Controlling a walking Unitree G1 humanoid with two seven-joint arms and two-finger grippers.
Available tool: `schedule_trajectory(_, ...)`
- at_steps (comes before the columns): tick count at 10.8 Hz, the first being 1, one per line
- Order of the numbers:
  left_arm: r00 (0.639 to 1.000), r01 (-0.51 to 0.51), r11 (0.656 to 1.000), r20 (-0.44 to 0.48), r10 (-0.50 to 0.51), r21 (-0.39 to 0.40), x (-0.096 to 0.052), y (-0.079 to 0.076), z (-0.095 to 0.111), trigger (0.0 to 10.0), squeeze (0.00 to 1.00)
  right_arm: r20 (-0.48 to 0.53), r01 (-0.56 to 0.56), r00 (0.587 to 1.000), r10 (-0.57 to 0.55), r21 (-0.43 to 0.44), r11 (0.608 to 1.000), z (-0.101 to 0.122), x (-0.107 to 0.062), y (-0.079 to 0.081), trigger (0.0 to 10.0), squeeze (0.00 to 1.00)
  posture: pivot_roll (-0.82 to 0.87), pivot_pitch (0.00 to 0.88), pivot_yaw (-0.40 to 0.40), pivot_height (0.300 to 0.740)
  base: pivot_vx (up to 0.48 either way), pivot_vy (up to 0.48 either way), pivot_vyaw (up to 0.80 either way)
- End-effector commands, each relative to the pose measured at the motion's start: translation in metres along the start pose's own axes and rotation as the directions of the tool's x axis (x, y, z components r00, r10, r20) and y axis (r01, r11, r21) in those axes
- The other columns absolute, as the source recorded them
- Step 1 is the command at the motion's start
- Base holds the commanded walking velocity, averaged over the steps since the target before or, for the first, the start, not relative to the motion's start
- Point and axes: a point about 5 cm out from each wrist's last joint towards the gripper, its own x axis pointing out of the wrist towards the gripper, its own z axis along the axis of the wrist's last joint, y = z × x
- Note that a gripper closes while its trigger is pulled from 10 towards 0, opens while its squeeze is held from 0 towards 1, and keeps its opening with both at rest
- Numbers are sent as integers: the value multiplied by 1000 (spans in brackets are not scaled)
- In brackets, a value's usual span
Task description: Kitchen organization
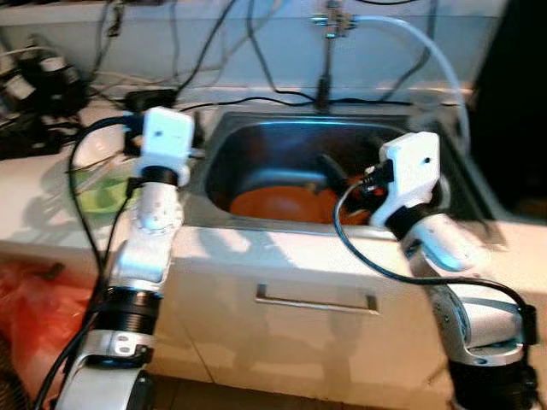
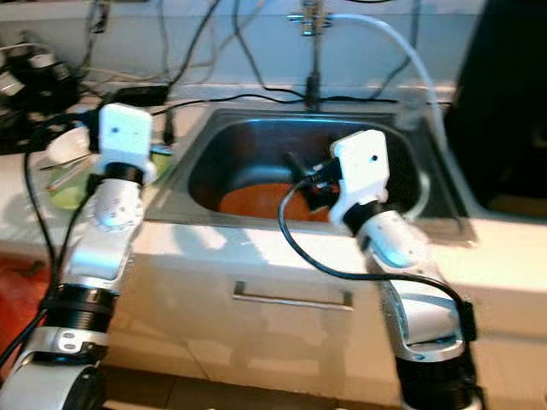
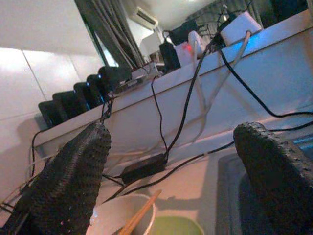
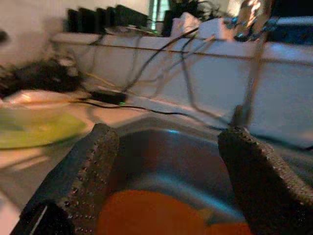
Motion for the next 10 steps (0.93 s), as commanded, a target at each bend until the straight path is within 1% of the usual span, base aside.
schedule_trajectory(1,999,-17,1000,-43,18,9,-2,5,-9,10000,0,40,-75,996,74,31,997,13,2,6,10000,0,-81,0,84,740,0,0,0)
schedule_trajectory(2,999,-21,1000,-49,22,19,-4,8,-11,10000,0,38,-138,990,137,45,989,14,3,12,10000,0,-73,0,89,740,0,0,0)
schedule_trajectory(3,998,-27,999,-60,30,47,-9,14,-16,10000,0,32,-209,978,208,57,976,13,4,20,10000,0,-57,0,87,740,0,0,0)
schedule_trajectory(4,996,-28,997,-80,34,74,-15,18,-23,10000,0,31,-252,968,250,55,966,13,6,25,10000,0,-50,0,87,740,0,0,0)
schedule_trajectory(5,994,-27,996,-101,35,80,-21,20,-29,10000,0,28,-270,963,268,54,961,12,9,28,10000,0,-42,0,86,740,0,0,0)
schedule_trajectory(7,993,-12,999,-117,16,42,-23,17,-30,10000,0,27,-275,961,274,57,960,11,11,30,10000,0,-39,0,89,740,0,0,800)
schedule_trajectory(8,994,0,1000,-108,0,4,-20,14,-25,10000,0,27,-266,964,265,50,963,11,11,31,10000,0,-45,0,93,740,0,0,800)
schedule_trajectory(9,994,11,999,-107,-15,-36,-16,12,-22,10000,0,20,-216,976,216,33,976,10,12,27,10000,0,-51,0,96,740,0,0,0)
schedule_trajectory(10,994,16,999,-103,-21,-44,-14,11,-21,10000,0,20,-193,981,193,21,981,10,12,24,10000,0,-51,0,96,740,0,0,0)
